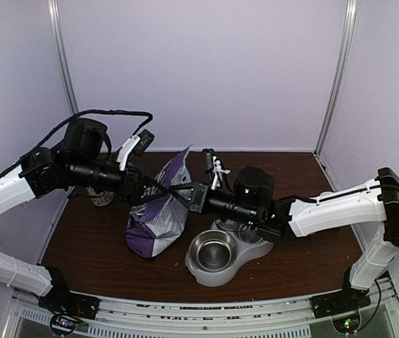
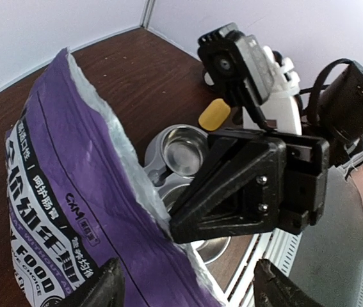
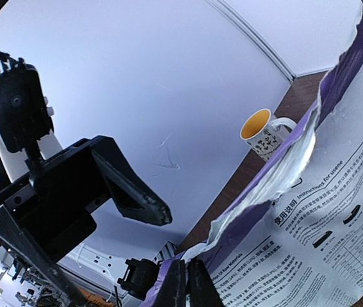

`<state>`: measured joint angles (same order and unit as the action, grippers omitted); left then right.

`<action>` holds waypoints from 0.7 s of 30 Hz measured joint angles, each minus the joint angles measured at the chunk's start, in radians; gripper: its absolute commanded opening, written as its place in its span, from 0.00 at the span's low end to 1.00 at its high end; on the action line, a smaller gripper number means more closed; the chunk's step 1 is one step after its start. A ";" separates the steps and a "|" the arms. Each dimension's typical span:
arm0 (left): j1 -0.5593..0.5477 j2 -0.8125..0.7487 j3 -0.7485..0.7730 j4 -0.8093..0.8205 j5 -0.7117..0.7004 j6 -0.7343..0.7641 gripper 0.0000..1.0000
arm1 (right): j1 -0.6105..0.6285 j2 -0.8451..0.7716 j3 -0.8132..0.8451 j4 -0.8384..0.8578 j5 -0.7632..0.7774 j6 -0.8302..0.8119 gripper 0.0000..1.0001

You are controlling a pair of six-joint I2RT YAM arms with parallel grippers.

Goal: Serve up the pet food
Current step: Open the seal of the pet food bag.

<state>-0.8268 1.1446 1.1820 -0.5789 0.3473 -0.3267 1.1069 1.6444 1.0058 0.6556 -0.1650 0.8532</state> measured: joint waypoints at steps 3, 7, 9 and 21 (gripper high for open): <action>0.000 0.022 0.004 -0.002 -0.048 -0.031 0.73 | -0.008 0.017 -0.012 0.056 -0.027 0.008 0.00; 0.000 0.048 0.017 0.000 -0.086 -0.077 0.70 | -0.008 0.018 -0.012 0.074 -0.036 0.005 0.00; 0.000 0.069 0.041 -0.002 -0.103 -0.094 0.67 | -0.008 0.018 -0.012 0.074 -0.037 -0.005 0.00; 0.016 0.189 0.164 -0.028 -0.154 -0.116 0.54 | -0.008 0.018 -0.012 0.073 -0.037 -0.040 0.00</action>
<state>-0.8104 1.3334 1.3464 -0.6067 0.1936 -0.4431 1.0988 1.6627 0.9939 0.7288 -0.2020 0.8127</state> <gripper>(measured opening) 0.576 0.002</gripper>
